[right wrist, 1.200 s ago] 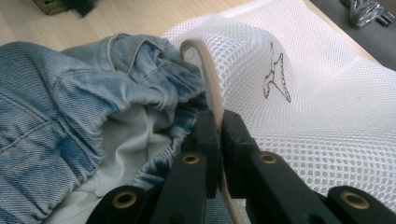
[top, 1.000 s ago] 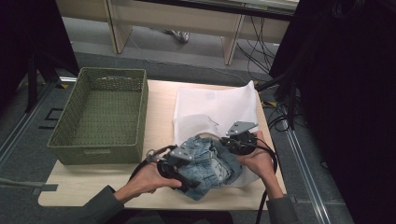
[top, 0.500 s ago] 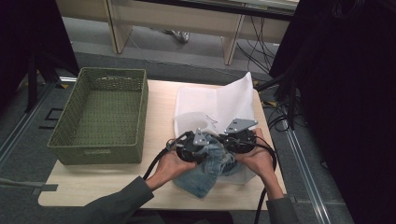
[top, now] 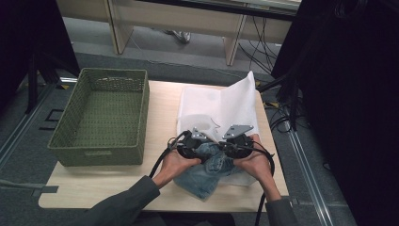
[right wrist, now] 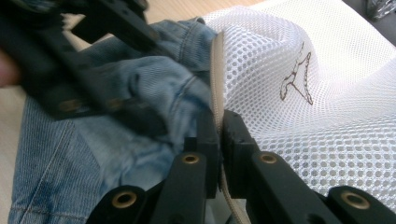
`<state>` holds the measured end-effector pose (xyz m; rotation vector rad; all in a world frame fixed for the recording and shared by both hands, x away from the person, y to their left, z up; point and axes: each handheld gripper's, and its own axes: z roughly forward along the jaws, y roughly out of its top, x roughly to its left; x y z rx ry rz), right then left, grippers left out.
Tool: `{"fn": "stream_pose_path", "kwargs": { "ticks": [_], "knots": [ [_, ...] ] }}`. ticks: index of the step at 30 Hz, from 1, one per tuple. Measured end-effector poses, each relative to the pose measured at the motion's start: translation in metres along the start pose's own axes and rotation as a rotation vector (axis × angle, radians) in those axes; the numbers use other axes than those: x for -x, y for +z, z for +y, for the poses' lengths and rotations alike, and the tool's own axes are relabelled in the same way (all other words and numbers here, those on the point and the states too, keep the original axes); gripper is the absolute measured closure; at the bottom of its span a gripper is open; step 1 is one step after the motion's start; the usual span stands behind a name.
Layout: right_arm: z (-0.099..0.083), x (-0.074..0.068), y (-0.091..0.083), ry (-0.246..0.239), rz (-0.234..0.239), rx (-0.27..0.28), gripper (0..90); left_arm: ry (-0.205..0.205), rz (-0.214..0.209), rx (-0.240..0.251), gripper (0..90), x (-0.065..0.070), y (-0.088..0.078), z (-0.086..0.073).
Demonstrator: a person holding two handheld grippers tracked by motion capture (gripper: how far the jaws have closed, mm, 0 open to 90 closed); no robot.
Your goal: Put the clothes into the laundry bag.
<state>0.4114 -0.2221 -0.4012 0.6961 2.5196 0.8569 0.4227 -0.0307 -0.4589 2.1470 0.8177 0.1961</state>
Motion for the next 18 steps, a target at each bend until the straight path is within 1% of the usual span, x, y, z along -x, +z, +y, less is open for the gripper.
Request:
{"fn": "stream_pose_path", "kwargs": {
  "ticks": [2, 3, 4, 5, 6, 7, 8, 9, 11, 12, 13, 14, 15, 16, 18],
  "knots": [
    [-0.001, -0.001, -0.002, 0.022, -0.011, 0.0, 86.5, 0.005, -0.014, 0.012, 34.8, 0.006, -0.011, -0.003],
    [-0.001, -0.001, -0.003, 0.019, -0.017, -0.002, 85.9, 0.013, -0.01, 0.017, 31.9, 0.009, -0.017, -0.004],
    [-0.001, -0.001, -0.003, 0.017, -0.014, -0.01, 84.9, 0.028, -0.009, 0.016, 29.8, 0.011, -0.021, -0.005],
    [-0.001, -0.001, -0.003, 0.014, -0.018, -0.007, 83.5, 0.049, 0.0, 0.013, 28.1, 0.014, -0.026, -0.006],
    [-0.001, -0.002, -0.004, 0.036, -0.029, -0.004, 82.2, 0.079, 0.015, 0.012, 26.6, 0.017, -0.033, -0.008],
    [-0.002, -0.001, -0.004, 0.015, -0.039, 0.0, 81.4, 0.087, 0.018, 0.02, 25.6, 0.018, -0.038, -0.01],
    [-0.003, -0.001, -0.005, 0.013, -0.033, -0.008, 79.5, 0.081, 0.019, 0.028, 25.3, 0.019, -0.042, -0.012],
    [-0.003, 0.0, -0.006, 0.003, -0.047, -0.004, 76.4, 0.077, 0.016, 0.032, 25.2, 0.02, -0.045, -0.013],
    [-0.006, 0.001, -0.01, 0.021, -0.064, -0.013, 70.5, 0.093, 0.004, 0.038, 25.3, 0.024, -0.05, -0.015],
    [-0.007, 0.002, -0.013, 0.02, -0.068, -0.015, 67.6, 0.1, 0.0, 0.035, 25.3, 0.026, -0.053, -0.017],
    [-0.009, 0.002, -0.016, 0.022, -0.097, -0.009, 64.7, 0.116, -0.009, 0.033, 25.3, 0.028, -0.055, -0.018],
    [-0.011, 0.003, -0.02, -0.003, -0.102, -0.007, 64.1, 0.126, -0.017, 0.029, 25.2, 0.03, -0.057, -0.019],
    [-0.013, 0.003, -0.024, 0.006, -0.108, -0.016, 62.9, 0.136, -0.022, 0.028, 25.2, 0.032, -0.058, -0.02],
    [-0.016, 0.004, -0.027, 0.003, -0.126, -0.023, 61.3, 0.147, -0.028, 0.029, 25.0, 0.035, -0.06, -0.021],
    [-0.022, 0.007, -0.033, -0.001, -0.162, -0.044, 59.5, 0.15, -0.044, 0.025, 25.0, 0.04, -0.062, -0.022]
  ]
}}
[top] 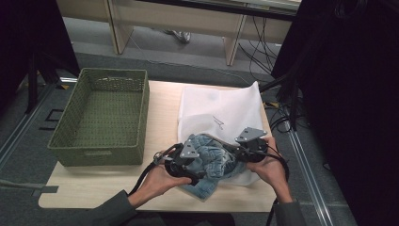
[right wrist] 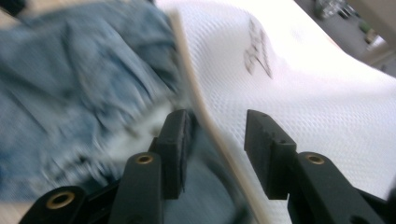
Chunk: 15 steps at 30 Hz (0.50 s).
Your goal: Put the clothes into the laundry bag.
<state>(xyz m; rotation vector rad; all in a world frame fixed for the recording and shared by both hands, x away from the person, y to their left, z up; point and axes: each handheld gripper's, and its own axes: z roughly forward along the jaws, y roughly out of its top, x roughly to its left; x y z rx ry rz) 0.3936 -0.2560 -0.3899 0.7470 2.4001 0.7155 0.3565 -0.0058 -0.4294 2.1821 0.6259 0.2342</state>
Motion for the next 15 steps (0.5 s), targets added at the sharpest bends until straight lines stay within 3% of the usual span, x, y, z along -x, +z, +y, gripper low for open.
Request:
{"fn": "stream_pose_path", "kwargs": {
  "ticks": [1, 3, 6, 8, 9, 10, 11, 12, 13, 14, 15],
  "knots": [
    [0.0, 0.0, 0.0, 0.0, 0.0, 0.0, 59.5, 0.0, 0.0, 0.0, 25.1, 0.0, 0.0, 0.0],
    [-0.008, 0.007, -0.003, 0.004, -0.023, -0.011, 57.8, -0.013, -0.07, -0.011, 25.4, 0.009, 0.003, 0.0],
    [-0.01, 0.007, -0.003, 0.011, -0.026, -0.007, 57.9, -0.005, -0.082, -0.022, 25.3, 0.014, 0.018, -0.001],
    [-0.007, 0.003, 0.003, -0.025, -0.007, -0.012, 58.4, -0.005, -0.053, -0.039, 24.7, 0.014, 0.03, 0.0],
    [-0.005, 0.0, 0.006, -0.011, -0.016, -0.022, 59.1, 0.014, -0.04, -0.042, 24.2, 0.012, 0.038, 0.001],
    [-0.004, -0.002, 0.011, -0.021, -0.016, -0.035, 61.2, 0.007, 0.007, -0.042, 23.7, 0.011, 0.046, 0.002],
    [-0.002, -0.001, 0.015, -0.039, -0.02, -0.046, 68.4, 0.007, 0.007, -0.042, 22.8, 0.011, 0.046, 0.002],
    [-0.002, 0.001, 0.02, -0.043, -0.024, -0.055, 78.3, -0.012, -0.002, -0.052, 23.3, 0.009, 0.068, 0.002],
    [-0.001, 0.003, 0.022, -0.048, -0.019, -0.06, 82.3, -0.012, -0.005, -0.061, 24.4, 0.008, 0.075, 0.002],
    [-0.001, 0.004, 0.023, -0.044, -0.011, -0.062, 85.2, -0.005, 0.031, -0.07, 26.2, 0.009, 0.084, 0.003],
    [-0.001, 0.005, 0.022, -0.032, 0.003, -0.064, 86.2, 0.042, 0.073, -0.064, 35.2, 0.011, 0.09, 0.005]
  ]
}}
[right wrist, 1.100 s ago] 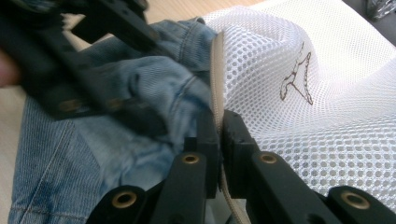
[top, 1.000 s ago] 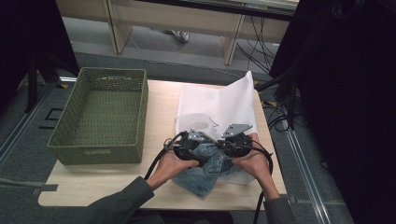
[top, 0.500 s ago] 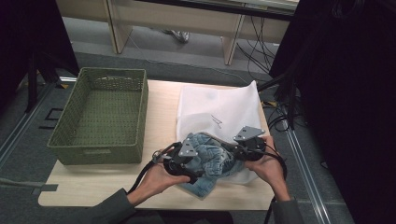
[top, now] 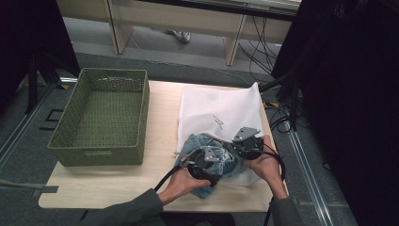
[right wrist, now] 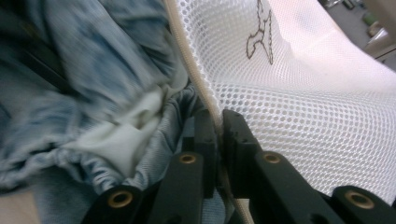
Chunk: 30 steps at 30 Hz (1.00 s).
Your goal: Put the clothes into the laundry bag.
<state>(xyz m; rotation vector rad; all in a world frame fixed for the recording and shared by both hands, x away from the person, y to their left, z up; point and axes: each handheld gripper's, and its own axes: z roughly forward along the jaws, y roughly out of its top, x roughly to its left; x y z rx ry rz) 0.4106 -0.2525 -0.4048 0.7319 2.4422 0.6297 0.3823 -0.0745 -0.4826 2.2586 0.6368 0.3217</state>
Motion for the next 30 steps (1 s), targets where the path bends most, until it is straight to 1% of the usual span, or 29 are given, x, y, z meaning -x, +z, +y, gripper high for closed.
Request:
{"fn": "stream_pose_path", "kwargs": {
  "ticks": [1, 2, 3, 4, 5, 6, 7, 8, 10, 11, 12, 13, 14, 15, 16, 17, 18, 19, 20, 21, 22, 23, 24, 25, 26, 27, 28, 29, 30],
  "knots": [
    [0.001, 0.001, -0.001, 0.001, 0.014, 0.007, 86.6, 0.045, 0.037, 0.001, 46.4, 0.0, 0.004, 0.002],
    [0.001, 0.001, -0.004, 0.031, 0.036, 0.014, 86.8, 0.049, 0.063, 0.015, 54.1, -0.003, 0.007, 0.005],
    [0.001, 0.003, -0.008, 0.029, 0.041, 0.036, 87.0, 0.013, 0.058, 0.035, 63.5, -0.006, 0.008, 0.007],
    [0.001, 0.003, -0.008, 0.029, 0.041, 0.036, 87.0, 0.013, 0.058, 0.035, 66.2, -0.006, 0.008, 0.007],
    [0.002, 0.004, -0.014, 0.053, 0.071, 0.057, 87.3, -0.066, 0.049, 0.082, 68.6, -0.014, 0.006, 0.016],
    [0.002, 0.004, -0.014, 0.053, 0.071, 0.057, 87.3, -0.066, 0.049, 0.082, 69.6, -0.014, 0.006, 0.016],
    [0.005, 0.005, -0.021, 0.059, 0.073, 0.09, 87.4, -0.121, 0.07, 0.149, 70.3, -0.021, 0.001, 0.029],
    [0.006, 0.006, -0.024, 0.062, 0.068, 0.097, 87.5, -0.146, 0.063, 0.162, 70.4, -0.025, 0.0, 0.036],
    [0.01, 0.007, -0.028, 0.073, 0.065, 0.112, 87.5, -0.196, 0.08, 0.2, 70.4, -0.032, 0.005, 0.044],
    [0.012, 0.008, -0.03, 0.063, 0.056, 0.114, 87.6, -0.195, 0.095, 0.198, 70.2, -0.033, 0.012, 0.044],
    [0.012, 0.008, -0.03, 0.063, 0.056, 0.114, 87.6, -0.195, 0.095, 0.198, 69.7, -0.033, 0.012, 0.044],
    [0.011, 0.008, -0.026, 0.064, 0.059, 0.108, 87.6, -0.18, 0.1, 0.146, 68.1, -0.035, 0.029, 0.035],
    [0.011, 0.008, -0.026, 0.064, 0.059, 0.108, 87.6, -0.18, 0.1, 0.146, 66.2, -0.035, 0.029, 0.035],
    [0.009, 0.007, -0.022, 0.071, 0.063, 0.091, 87.6, -0.198, 0.081, 0.131, 66.2, -0.036, 0.035, 0.029],
    [0.005, 0.003, -0.016, 0.078, 0.075, 0.069, 87.6, -0.223, 0.069, 0.145, 62.8, -0.036, 0.036, 0.027],
    [-0.002, 0.003, -0.005, 0.066, 0.106, 0.074, 87.6, -0.25, 0.013, 0.154, 55.4, -0.037, 0.029, 0.023],
    [-0.002, 0.003, -0.005, 0.066, 0.106, 0.074, 87.6, -0.25, 0.013, 0.154, 50.1, -0.037, 0.029, 0.023],
    [-0.006, 0.002, -0.005, 0.11, 0.111, 0.064, 87.5, -0.24, -0.075, 0.107, 41.5, -0.037, 0.017, 0.02],
    [-0.007, 0.001, -0.004, 0.116, 0.108, 0.064, 87.3, -0.231, -0.086, 0.09, 36.9, -0.036, 0.006, 0.018],
    [-0.008, 0.001, -0.005, 0.114, 0.105, 0.061, 87.1, -0.233, -0.097, 0.105, 33.6, -0.035, -0.006, 0.016],
    [-0.008, 0.003, -0.005, 0.106, 0.111, 0.062, 87.1, -0.232, -0.108, 0.133, 31.0, -0.037, -0.019, 0.014],
    [-0.008, 0.004, -0.006, 0.1, 0.114, 0.057, 87.0, -0.232, -0.108, 0.133, 30.8, -0.037, -0.019, 0.014],
    [-0.008, 0.004, -0.006, 0.1, 0.114, 0.057, 87.0, -0.208, -0.093, 0.149, 30.8, -0.043, -0.034, 0.011],
    [-0.008, 0.001, -0.005, 0.123, 0.1, 0.059, 86.9, -0.183, -0.006, 0.163, 30.6, -0.059, -0.057, 0.005],
    [-0.007, 0.001, -0.005, 0.114, 0.098, 0.062, 86.8, -0.176, 0.037, 0.147, 30.2, -0.068, -0.062, 0.003],
    [-0.006, 0.002, -0.004, 0.103, 0.102, 0.063, 86.5, -0.177, 0.077, 0.123, 29.3, -0.076, -0.064, 0.0],
    [-0.006, 0.003, -0.005, 0.1, 0.105, 0.054, 86.3, -0.196, 0.08, 0.092, 27.4, -0.085, -0.061, -0.003],
    [-0.005, 0.003, -0.004, 0.083, 0.11, 0.06, 86.1, -0.216, 0.07, 0.059, 24.6, -0.092, -0.056, -0.006],
    [-0.004, 0.003, -0.004, 0.088, 0.099, 0.06, 85.4, -0.239, 0.078, 0.046, 23.7, -0.099, -0.049, -0.008]
  ]
}}
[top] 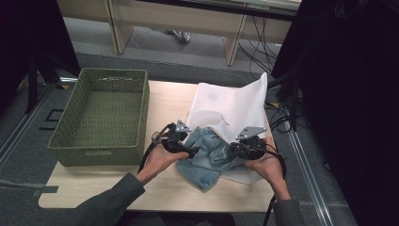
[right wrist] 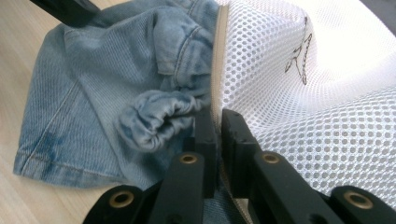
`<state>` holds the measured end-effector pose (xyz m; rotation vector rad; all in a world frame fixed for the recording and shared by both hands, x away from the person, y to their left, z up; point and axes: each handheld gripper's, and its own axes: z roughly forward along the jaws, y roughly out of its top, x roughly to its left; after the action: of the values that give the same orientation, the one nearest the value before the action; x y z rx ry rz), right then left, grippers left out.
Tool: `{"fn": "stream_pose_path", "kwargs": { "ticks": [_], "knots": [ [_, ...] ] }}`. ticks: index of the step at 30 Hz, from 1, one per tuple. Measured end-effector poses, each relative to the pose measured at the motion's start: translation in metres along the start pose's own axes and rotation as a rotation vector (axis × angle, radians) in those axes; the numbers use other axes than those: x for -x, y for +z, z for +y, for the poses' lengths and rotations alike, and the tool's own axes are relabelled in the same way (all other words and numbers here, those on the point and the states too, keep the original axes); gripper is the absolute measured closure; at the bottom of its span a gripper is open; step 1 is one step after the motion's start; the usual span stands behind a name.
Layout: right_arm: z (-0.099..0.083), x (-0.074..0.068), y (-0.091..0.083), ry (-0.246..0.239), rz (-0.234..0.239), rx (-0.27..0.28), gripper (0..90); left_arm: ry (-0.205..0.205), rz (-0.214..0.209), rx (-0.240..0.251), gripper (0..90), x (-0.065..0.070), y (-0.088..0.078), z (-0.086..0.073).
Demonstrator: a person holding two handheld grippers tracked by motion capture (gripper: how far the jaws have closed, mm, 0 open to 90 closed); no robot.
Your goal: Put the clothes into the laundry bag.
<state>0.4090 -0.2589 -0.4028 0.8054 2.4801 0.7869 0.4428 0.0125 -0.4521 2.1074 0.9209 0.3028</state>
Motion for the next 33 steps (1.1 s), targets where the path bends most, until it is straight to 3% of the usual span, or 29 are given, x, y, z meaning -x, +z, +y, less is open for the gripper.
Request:
{"fn": "stream_pose_path", "kwargs": {
  "ticks": [2, 3, 5, 8, 9, 12, 13, 14, 15, 16, 17, 19, 20, 22, 23, 25, 26, 27, 29, 30, 31, 33],
  "knots": [
    [0.001, 0.0, 0.0, 0.017, 0.001, 0.003, 81.9, -0.048, -0.009, -0.025, 21.8, -0.005, 0.016, -0.002],
    [0.002, 0.002, 0.002, -0.001, 0.007, 0.01, 80.1, -0.047, -0.01, -0.029, 21.6, -0.007, 0.022, -0.001],
    [0.003, 0.001, 0.002, 0.028, -0.035, 0.007, 72.0, -0.074, -0.037, -0.016, 19.4, -0.009, 0.032, 0.0],
    [0.008, 0.002, 0.003, 0.004, -0.055, 0.019, 68.7, -0.101, -0.062, -0.023, 18.1, -0.011, 0.038, 0.0],
    [0.017, 0.0, 0.004, -0.016, -0.072, 0.052, 61.9, -0.111, -0.067, -0.027, 17.3, -0.014, 0.041, -0.001],
    [0.034, -0.004, 0.012, -0.059, -0.097, 0.042, 57.8, -0.121, -0.08, -0.026, 16.6, -0.015, 0.041, -0.001],
    [0.04, -0.005, 0.017, -0.079, -0.115, 0.032, 57.5, -0.103, -0.082, -0.016, 16.8, -0.017, 0.038, 0.001],
    [0.04, -0.005, 0.017, -0.079, -0.115, 0.032, 57.5, -0.103, -0.082, -0.016, 16.7, -0.017, 0.038, 0.001],
    [0.05, -0.008, 0.03, -0.098, -0.127, -0.028, 57.5, -0.105, -0.076, -0.009, 16.6, -0.019, 0.036, 0.002],
    [0.052, -0.009, 0.034, -0.103, -0.136, -0.04, 58.0, -0.105, -0.076, -0.009, 16.5, -0.019, 0.036, 0.002],
    [0.054, -0.008, 0.039, -0.113, -0.143, -0.059, 61.9, -0.093, -0.085, -0.014, 16.4, -0.023, 0.038, 0.003],
    [0.055, -0.005, 0.045, -0.131, -0.149, -0.066, 78.0, -0.098, -0.097, -0.012, 15.7, -0.025, 0.042, 0.005],
    [0.055, -0.004, 0.046, -0.122, -0.142, -0.069, 81.0, -0.11, -0.134, -0.013, 17.1, -0.027, 0.045, 0.006],
    [0.055, -0.002, 0.046, -0.115, -0.13, -0.065, 84.9, -0.088, -0.187, 0.006, 42.4, -0.027, 0.049, 0.005],
    [0.055, -0.001, 0.046, -0.126, -0.123, -0.064, 85.5, -0.063, -0.184, 0.003, 57.5, -0.024, 0.05, 0.004],
    [0.054, -0.002, 0.044, -0.098, -0.111, -0.055, 85.9, -0.023, -0.163, 0.021, 70.1, -0.018, 0.045, 0.004],
    [0.054, -0.002, 0.044, -0.098, -0.111, -0.055, 85.9, -0.023, -0.163, 0.021, 71.9, -0.018, 0.045, 0.004],
    [0.056, -0.003, 0.04, -0.071, -0.078, -0.023, 86.0, 0.019, -0.156, 0.042, 72.9, -0.011, 0.034, 0.004],
    [0.058, -0.005, 0.034, -0.058, -0.045, 0.016, 86.1, 0.051, -0.171, 0.068, 73.2, 0.003, 0.02, 0.003],
    [0.061, -0.007, 0.029, -0.077, -0.046, 0.034, 86.2, 0.053, -0.181, 0.069, 73.1, 0.006, 0.017, 0.003],
    [0.063, -0.009, 0.027, -0.063, -0.032, 0.047, 86.2, 0.055, -0.208, 0.072, 73.1, 0.012, 0.013, 0.003],
    [0.068, -0.017, 0.018, -0.057, 0.017, 0.088, 86.3, 0.065, -0.193, 0.078, 73.0, 0.021, 0.01, 0.003]
  ]
}}
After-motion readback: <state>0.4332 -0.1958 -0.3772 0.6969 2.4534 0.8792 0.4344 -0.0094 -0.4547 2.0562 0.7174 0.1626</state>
